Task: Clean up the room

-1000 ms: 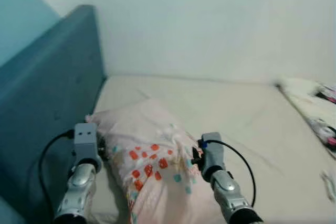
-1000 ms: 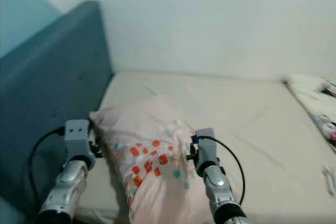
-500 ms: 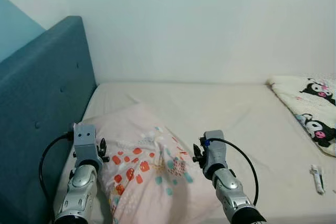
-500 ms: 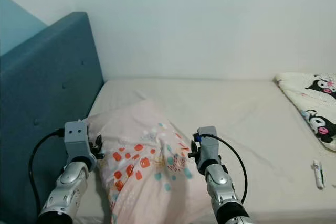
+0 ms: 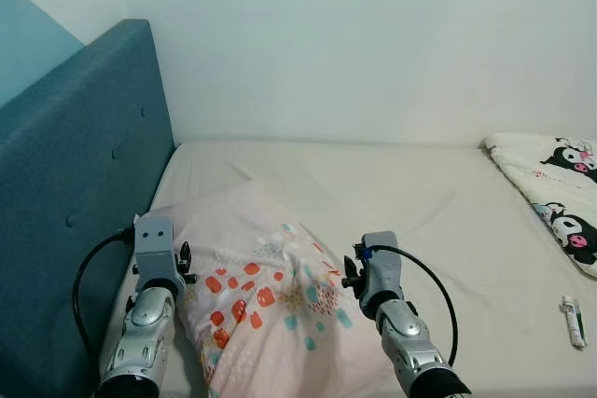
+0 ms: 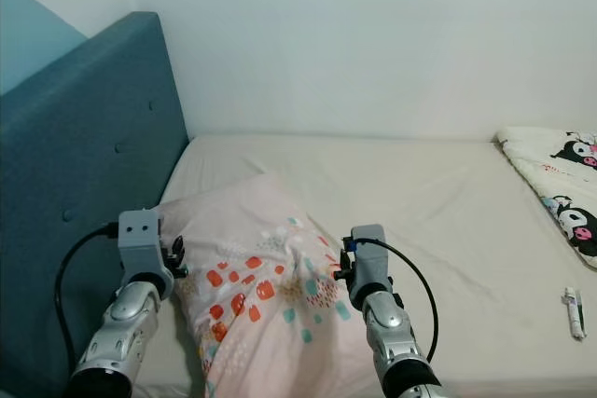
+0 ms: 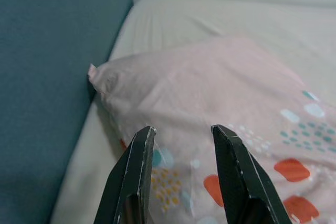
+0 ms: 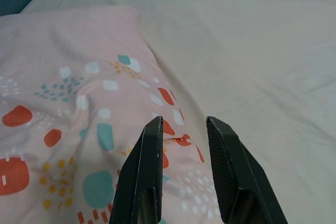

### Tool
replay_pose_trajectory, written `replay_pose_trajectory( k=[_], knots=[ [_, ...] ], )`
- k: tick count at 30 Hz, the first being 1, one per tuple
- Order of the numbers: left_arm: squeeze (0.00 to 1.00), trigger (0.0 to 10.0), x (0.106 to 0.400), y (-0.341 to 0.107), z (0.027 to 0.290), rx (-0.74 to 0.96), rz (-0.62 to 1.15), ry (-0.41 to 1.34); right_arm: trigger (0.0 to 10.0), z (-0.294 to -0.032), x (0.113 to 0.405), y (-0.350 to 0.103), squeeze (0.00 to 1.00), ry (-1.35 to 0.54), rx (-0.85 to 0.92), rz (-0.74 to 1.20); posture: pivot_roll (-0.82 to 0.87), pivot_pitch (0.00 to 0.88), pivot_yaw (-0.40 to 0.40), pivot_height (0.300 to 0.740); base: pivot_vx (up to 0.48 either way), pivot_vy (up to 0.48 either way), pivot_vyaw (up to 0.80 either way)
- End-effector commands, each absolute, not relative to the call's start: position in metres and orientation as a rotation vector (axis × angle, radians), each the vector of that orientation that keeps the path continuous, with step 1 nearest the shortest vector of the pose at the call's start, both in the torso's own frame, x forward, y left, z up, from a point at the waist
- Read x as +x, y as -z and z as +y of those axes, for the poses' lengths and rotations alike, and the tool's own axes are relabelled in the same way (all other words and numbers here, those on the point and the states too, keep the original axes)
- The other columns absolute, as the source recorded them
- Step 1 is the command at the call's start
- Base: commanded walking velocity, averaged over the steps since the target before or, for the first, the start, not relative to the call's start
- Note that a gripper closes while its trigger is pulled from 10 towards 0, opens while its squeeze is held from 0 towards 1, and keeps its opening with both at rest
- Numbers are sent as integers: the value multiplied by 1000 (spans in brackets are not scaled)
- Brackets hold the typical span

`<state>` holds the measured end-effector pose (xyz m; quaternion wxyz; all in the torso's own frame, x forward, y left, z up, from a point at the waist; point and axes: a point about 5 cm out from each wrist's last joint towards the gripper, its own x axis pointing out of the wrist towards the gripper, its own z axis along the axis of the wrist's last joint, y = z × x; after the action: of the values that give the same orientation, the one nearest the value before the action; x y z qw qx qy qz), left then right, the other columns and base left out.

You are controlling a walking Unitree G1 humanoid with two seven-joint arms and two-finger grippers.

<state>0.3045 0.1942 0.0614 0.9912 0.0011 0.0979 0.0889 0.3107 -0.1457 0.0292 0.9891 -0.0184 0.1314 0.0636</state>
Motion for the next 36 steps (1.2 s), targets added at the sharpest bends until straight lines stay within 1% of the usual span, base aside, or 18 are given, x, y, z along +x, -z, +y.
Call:
replay_pose_trajectory(
  k=[1, 6, 14, 28, 36],
  knots=[
    [0, 10000, 306, -60, 191, 5, 211, -153, 10000, -150, 309, -27, 0, -107, -25, 281, 76, 0, -74, 740, 0, 0, 0],
    [0, 10000, 306, -61, 186, -28, 202, -118, 10000, -150, 309, -27, 0, -105, -17, 277, 75, 0, -74, 740, 0, 0, 0],
    [0, 10000, 305, -62, 184, -29, 200, -103, 10000, -149, 309, -27, 0, -104, -11, 275, 76, 0, -73, 740, 0, 0, 0],
    [0, 10000, 303, -60, 185, -25, 211, -97, 10000, -149, 308, -26, 0, -105, -4, 279, 79, 1, -73, 740, -295, 0, 0],
    [0, 10000, 303, -57, 186, 2, 238, -93, 10000, -147, 307, -25, 0, -109, 7, 287, 79, 2, -74, 740, 0, 0, 0]
  ],
)
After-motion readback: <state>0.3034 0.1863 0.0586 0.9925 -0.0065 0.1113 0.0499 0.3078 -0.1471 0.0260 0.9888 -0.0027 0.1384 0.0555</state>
